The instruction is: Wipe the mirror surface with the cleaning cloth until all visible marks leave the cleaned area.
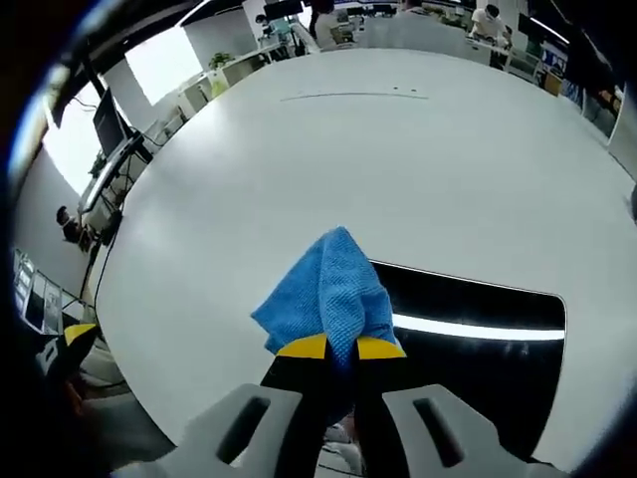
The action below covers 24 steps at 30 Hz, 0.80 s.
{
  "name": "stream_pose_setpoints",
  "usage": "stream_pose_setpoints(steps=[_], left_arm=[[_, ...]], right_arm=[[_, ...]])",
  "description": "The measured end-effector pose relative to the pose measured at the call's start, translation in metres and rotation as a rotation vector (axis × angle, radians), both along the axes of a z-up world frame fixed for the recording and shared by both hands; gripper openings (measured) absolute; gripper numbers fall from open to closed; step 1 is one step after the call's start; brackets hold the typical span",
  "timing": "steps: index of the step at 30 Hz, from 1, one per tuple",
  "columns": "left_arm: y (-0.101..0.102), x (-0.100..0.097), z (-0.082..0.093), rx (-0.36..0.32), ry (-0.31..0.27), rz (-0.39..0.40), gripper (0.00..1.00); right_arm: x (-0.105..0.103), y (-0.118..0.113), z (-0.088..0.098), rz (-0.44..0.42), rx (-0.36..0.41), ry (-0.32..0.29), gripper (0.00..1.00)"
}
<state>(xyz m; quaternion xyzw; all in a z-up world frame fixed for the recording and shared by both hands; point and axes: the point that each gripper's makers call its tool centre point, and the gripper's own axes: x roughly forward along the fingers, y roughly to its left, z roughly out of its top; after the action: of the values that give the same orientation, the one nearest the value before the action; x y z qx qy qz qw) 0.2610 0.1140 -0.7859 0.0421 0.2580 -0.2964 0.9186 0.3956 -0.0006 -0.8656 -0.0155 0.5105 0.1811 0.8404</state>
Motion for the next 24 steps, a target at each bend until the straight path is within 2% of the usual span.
stream_pose_setpoints(steps=[8, 15, 24], left_arm=[[0.000, 0.000, 0.000, 0.005, -0.001, 0.005, 0.98], [0.000, 0.000, -0.002, 0.010, 0.002, 0.004, 0.97], [0.000, 0.001, -0.002, 0.013, -0.001, 0.008, 0.97]], right_arm=[[0.021, 0.002, 0.000, 0.038, -0.030, -0.023, 0.03], [0.037, 0.001, -0.001, 0.036, -0.015, -0.026, 0.03], [0.037, 0.001, 0.000, 0.042, -0.005, -0.027, 0.03]])
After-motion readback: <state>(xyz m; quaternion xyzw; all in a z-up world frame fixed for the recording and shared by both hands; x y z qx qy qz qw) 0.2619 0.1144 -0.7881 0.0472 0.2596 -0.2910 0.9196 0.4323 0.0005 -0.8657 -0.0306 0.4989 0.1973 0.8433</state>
